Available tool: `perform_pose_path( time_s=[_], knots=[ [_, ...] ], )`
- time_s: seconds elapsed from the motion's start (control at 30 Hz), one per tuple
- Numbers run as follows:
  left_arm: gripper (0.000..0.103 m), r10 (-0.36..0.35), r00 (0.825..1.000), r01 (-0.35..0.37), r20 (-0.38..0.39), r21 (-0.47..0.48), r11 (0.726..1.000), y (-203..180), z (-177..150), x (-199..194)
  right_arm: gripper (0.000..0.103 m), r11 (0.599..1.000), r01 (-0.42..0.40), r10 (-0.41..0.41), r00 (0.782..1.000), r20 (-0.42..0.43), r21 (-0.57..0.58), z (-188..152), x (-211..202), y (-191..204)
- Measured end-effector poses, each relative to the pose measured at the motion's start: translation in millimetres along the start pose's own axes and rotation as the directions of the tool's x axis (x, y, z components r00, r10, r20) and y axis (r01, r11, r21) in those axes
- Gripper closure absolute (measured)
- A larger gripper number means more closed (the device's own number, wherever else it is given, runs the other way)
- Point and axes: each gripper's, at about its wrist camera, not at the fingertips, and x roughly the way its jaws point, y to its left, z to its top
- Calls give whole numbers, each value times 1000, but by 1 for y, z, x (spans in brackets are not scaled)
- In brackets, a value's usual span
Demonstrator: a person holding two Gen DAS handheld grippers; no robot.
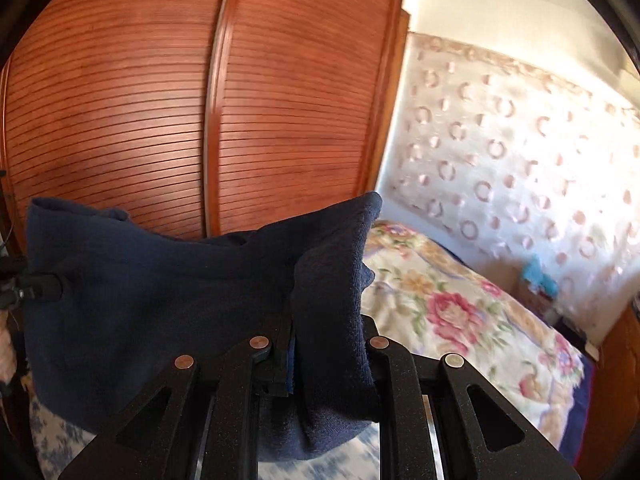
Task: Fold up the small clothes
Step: 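Carry the shirt onto the stack of folded clothes and open both grippers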
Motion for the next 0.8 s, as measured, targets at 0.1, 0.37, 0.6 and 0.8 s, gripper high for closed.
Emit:
perform_pose_path(
  time_s=[0.1, 0.37, 0.6, 0.8],
  knots=[
    [91, 36, 996, -42, -76, -70, 997, 21, -25, 18, 87, 999, -3, 0, 998, -55, -52, 6, 46, 5],
    [90, 138, 977, -148, -160, -55, 987, 25, -65, 47, 56, 999, 53, -52, 984, -172, 0, 3, 141, -2],
    [79, 194, 967, -194, -164, 19, 981, 33, -66, 39, 37, 981, 162, -159, 987, -36, 108, 6, 133, -3],
    [48, 210, 970, -200, -121, 96, 975, 28, -64, 16, 34, 982, 98, -96, 995, -17, 160, -24, 101, 12]
  ],
)
